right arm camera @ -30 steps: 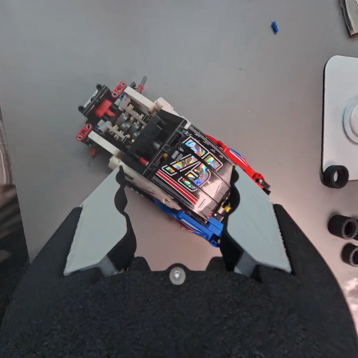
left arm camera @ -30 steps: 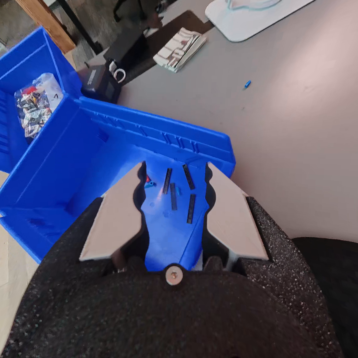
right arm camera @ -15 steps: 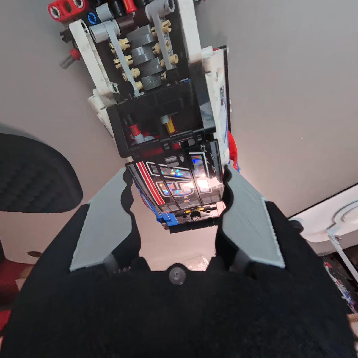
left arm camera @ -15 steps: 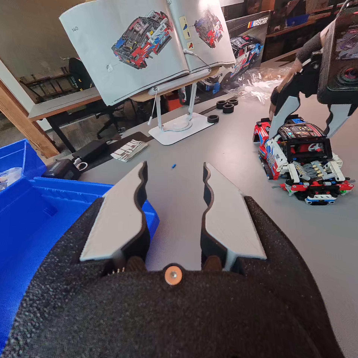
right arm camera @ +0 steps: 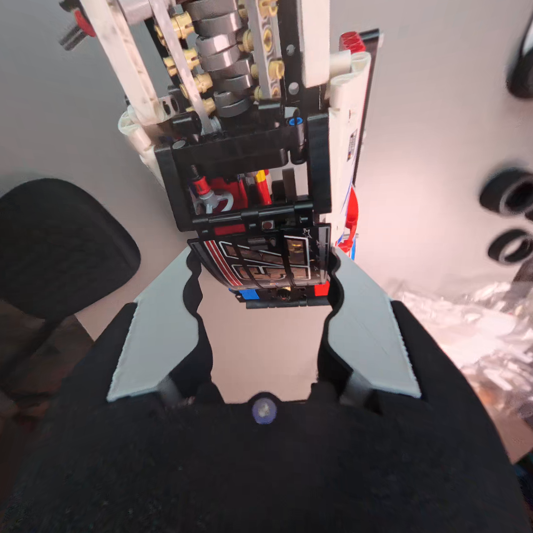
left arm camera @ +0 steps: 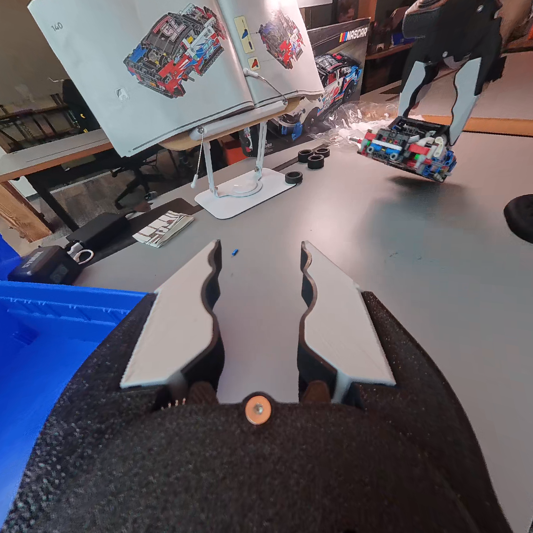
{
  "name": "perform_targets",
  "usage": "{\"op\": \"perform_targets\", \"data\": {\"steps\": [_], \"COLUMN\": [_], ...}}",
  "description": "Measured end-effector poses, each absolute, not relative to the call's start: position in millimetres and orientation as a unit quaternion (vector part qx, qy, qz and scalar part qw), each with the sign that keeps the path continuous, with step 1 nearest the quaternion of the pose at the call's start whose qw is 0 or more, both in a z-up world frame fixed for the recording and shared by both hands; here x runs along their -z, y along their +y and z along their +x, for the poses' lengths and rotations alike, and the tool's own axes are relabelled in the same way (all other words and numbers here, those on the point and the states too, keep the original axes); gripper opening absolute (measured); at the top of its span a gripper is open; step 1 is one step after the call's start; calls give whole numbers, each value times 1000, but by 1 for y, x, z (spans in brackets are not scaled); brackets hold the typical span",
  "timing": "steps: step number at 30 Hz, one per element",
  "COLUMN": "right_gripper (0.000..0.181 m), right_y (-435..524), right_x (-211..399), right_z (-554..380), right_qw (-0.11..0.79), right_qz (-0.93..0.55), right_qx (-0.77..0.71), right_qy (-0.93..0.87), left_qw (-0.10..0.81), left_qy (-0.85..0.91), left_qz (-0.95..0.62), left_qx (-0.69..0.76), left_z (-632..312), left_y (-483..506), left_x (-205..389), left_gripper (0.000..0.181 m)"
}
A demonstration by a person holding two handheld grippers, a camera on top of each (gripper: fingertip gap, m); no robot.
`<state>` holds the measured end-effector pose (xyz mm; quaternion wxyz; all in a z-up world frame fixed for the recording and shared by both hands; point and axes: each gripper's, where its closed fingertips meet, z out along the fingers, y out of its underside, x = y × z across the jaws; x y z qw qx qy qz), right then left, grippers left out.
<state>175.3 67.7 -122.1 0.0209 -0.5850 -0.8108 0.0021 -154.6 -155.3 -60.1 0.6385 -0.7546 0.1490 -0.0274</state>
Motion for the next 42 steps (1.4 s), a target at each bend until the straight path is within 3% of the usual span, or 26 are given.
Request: {"op": "perform_targets", "data": {"steps": [1, 12, 19, 24, 30, 32, 42], "right_gripper": [88, 88, 88, 90, 81, 81, 93], "right_y": [83, 141, 148, 160, 107, 85, 0], "right_x": [119, 170, 169, 138, 39, 28, 100], "right_z": [190, 300, 276, 251, 117, 97, 80], "right_qw": [21, -70, 0, 92, 424, 496, 573], "right_qz": [-613, -749, -760, -752, -671, -667, -657], "right_qx": [2, 66, 38, 47, -174, -234, -327], "right_qy": [-790, -656, -649, -652, -583, -504, -365], "left_qw": [642, 632, 617, 616, 638, 641, 623], "left_qy": [149, 166, 161, 149, 123, 111, 47], "left_qz": [-752, -753, -760, -757, -751, -752, -774], "left_qx": [34, 84, 129, 159, 113, 101, 106], "left_z": [-152, -123, -104, -89, -85, -84, -73], "left_y": [-153, -133, -117, -102, -71, -62, -55], "left_x": [59, 67, 82, 89, 89, 87, 108], "left_gripper": [54, 55, 56, 61, 71, 76, 83]}}
